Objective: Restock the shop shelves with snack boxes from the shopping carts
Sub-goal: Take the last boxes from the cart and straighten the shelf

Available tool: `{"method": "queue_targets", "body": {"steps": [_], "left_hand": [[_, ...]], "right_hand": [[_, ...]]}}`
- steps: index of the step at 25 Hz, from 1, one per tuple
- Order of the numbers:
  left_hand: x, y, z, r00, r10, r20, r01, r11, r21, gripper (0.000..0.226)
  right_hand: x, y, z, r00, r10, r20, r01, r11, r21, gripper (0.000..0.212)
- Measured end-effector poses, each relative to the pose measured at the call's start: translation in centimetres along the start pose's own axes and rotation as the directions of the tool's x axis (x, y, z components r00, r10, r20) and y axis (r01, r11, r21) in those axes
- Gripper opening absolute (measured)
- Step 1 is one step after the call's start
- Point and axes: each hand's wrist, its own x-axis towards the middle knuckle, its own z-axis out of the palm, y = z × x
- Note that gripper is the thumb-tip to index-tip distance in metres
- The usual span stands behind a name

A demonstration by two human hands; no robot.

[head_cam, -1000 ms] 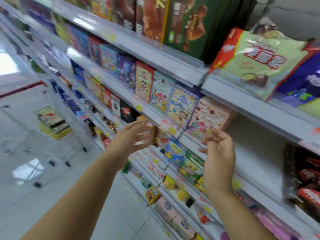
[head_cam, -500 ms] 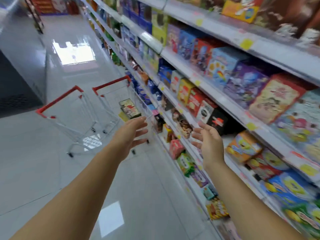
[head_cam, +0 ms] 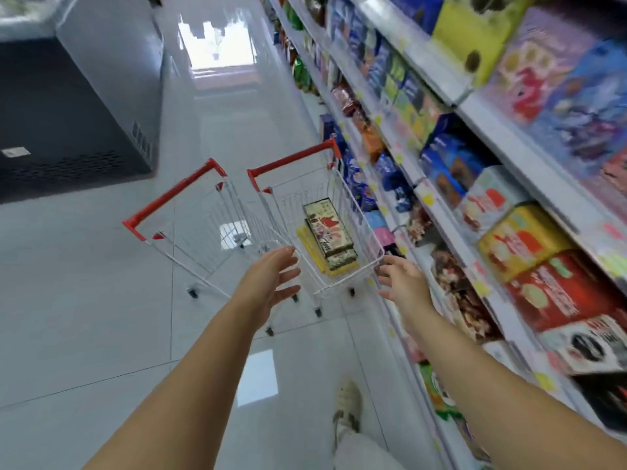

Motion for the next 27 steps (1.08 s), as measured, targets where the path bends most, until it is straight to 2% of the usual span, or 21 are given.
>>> {"method": "queue_targets", "body": {"steps": [4, 10, 15, 19, 23, 27], "left_hand": [[9.3, 2.0, 0.5, 0.996, -0.086, -0.016, 0.086, 0.995, -0.047, 0.047], [22.2, 2.3, 1.5, 0.97, -0.245, -0.011, 0.243, 0.968, -0.059, 0.047], [32.3, 1.0, 2.1, 0.925, -0.38, -0.015, 0.379, 0.925, -0.037, 0.052], [38.6, -1.6, 2.2, 0.872, -0.487, -0.047, 0.487, 0.873, -0.026, 0.052], [44.1, -5.0, 3.3, 0.842, -0.531, -0.096, 0.535, 0.845, 0.012, 0.057], [48.0, -8.7, 4.4, 0.816, -0.564, -0.129, 0.574, 0.816, 0.067, 0.075]], "right_hand": [[10.1, -2.5, 4.3, 0.993, 0.096, 0.067, -0.086, 0.987, -0.139, 0.03], [20.7, -3.9, 8.5, 0.97, 0.233, 0.072, -0.204, 0.936, -0.285, 0.035], [28.9, -1.9, 11.4, 0.959, 0.283, 0.016, -0.252, 0.878, -0.407, 0.043], [34.2, 0.1, 14.0, 0.926, 0.374, 0.049, -0.301, 0.811, -0.503, 0.047], [38.4, 3.2, 15.5, 0.892, 0.441, 0.094, -0.307, 0.746, -0.59, 0.063], [41.2, 6.3, 16.1, 0.852, 0.513, 0.104, -0.377, 0.739, -0.559, 0.085]]}}
